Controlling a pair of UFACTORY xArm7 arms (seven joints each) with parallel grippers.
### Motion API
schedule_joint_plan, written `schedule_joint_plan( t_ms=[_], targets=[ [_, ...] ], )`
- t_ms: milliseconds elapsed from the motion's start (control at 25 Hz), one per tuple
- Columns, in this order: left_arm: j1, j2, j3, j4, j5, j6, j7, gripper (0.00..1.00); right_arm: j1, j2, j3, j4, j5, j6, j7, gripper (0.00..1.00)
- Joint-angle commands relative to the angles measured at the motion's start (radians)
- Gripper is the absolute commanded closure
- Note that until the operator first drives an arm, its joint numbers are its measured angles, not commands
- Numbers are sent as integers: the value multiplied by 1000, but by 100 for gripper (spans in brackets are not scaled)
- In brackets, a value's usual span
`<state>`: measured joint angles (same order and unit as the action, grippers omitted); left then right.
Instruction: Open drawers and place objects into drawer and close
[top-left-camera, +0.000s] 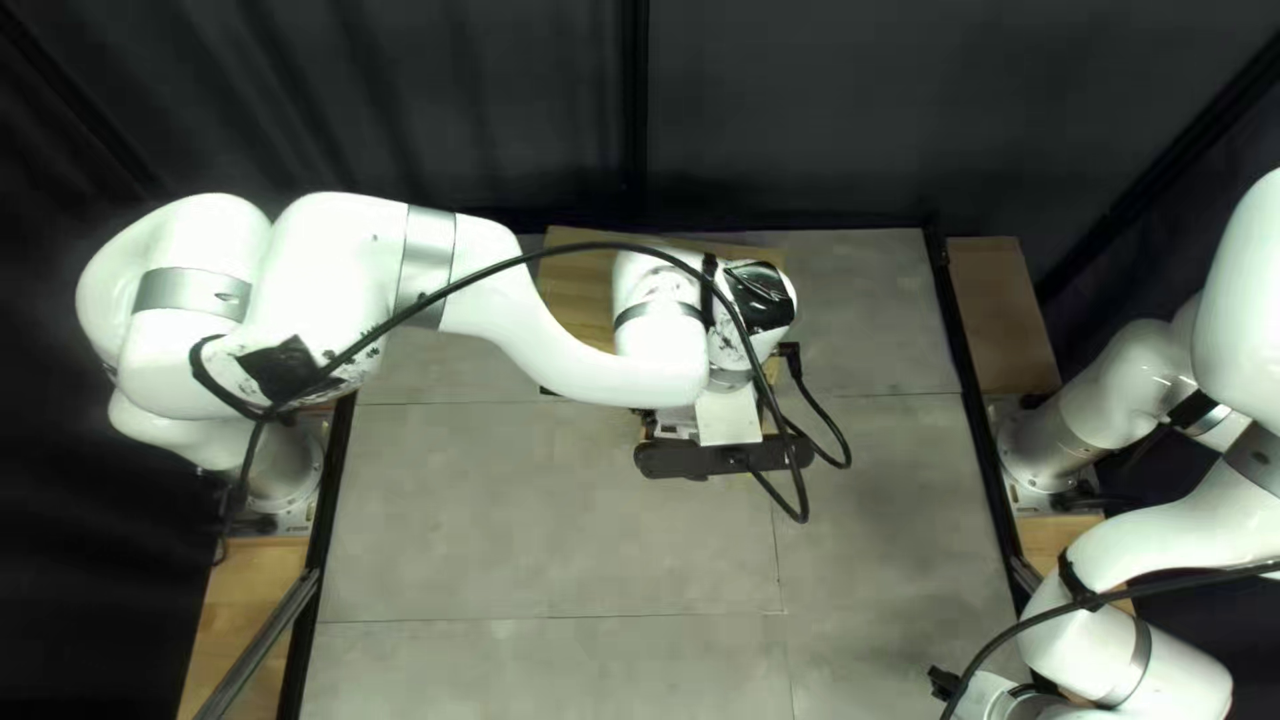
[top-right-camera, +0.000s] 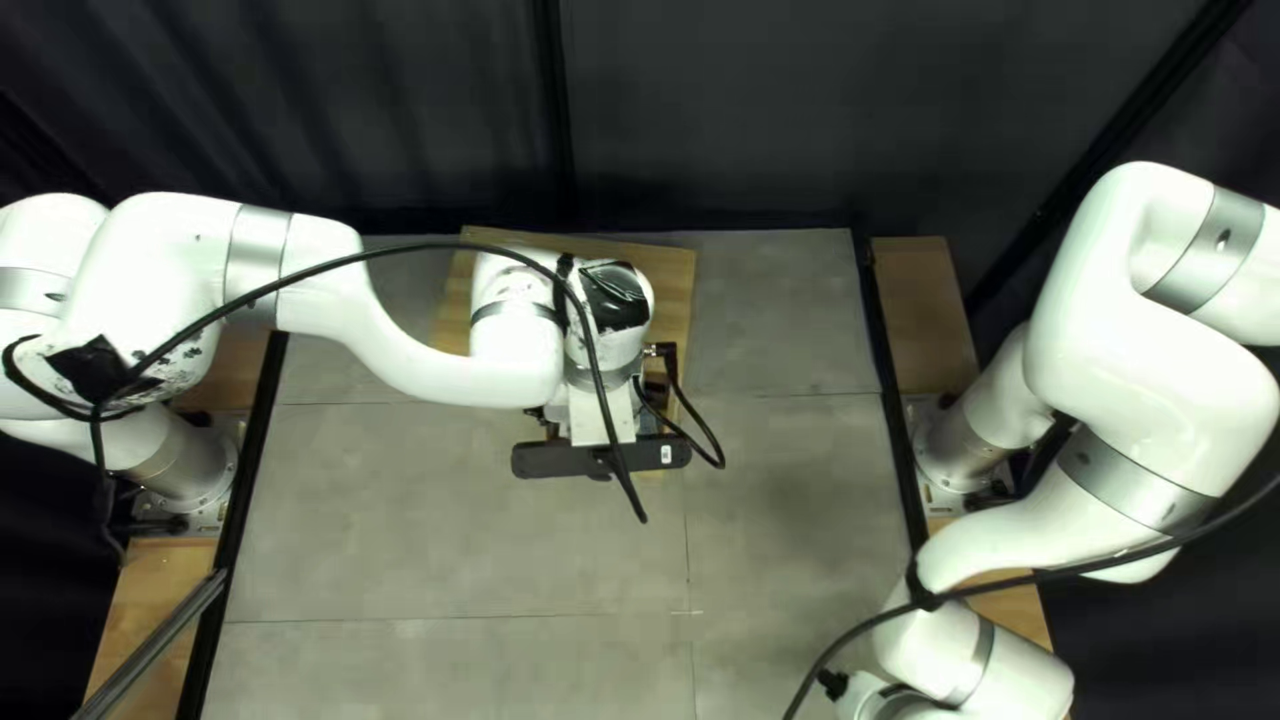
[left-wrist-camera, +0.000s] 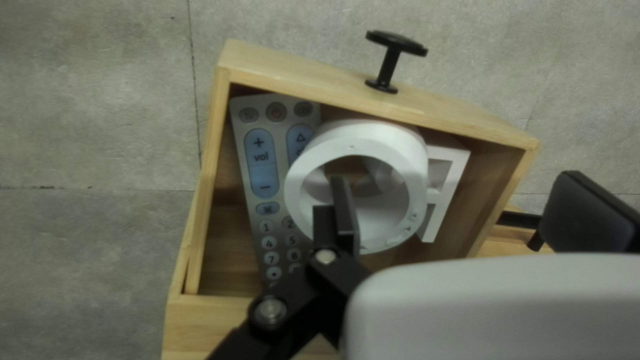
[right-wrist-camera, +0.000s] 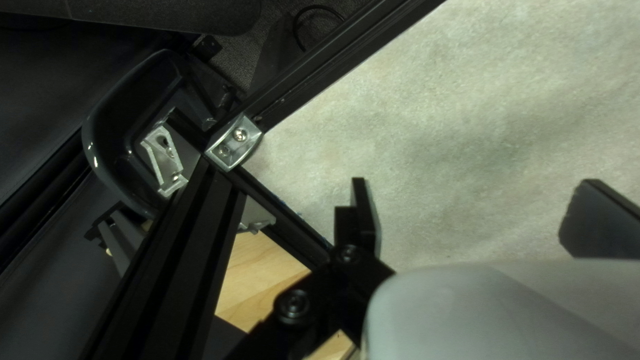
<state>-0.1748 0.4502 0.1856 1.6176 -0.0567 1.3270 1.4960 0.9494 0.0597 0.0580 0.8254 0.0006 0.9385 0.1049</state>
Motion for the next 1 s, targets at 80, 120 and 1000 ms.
schedule_joint_plan(
  t_ms=[80, 120, 1000],
  targets=[
    [3, -1, 1, -6, -3, -1, 1, 14, 0, 0, 0, 0, 0, 0, 0, 0],
    [2, -5, 1, -14, -4, -5, 0, 16, 0, 0, 0, 0, 0, 0, 0, 0],
    [-6, -9, 8, 40, 21, 51, -19, 100, 0, 0, 0, 0, 0, 0, 0, 0]
  ],
)
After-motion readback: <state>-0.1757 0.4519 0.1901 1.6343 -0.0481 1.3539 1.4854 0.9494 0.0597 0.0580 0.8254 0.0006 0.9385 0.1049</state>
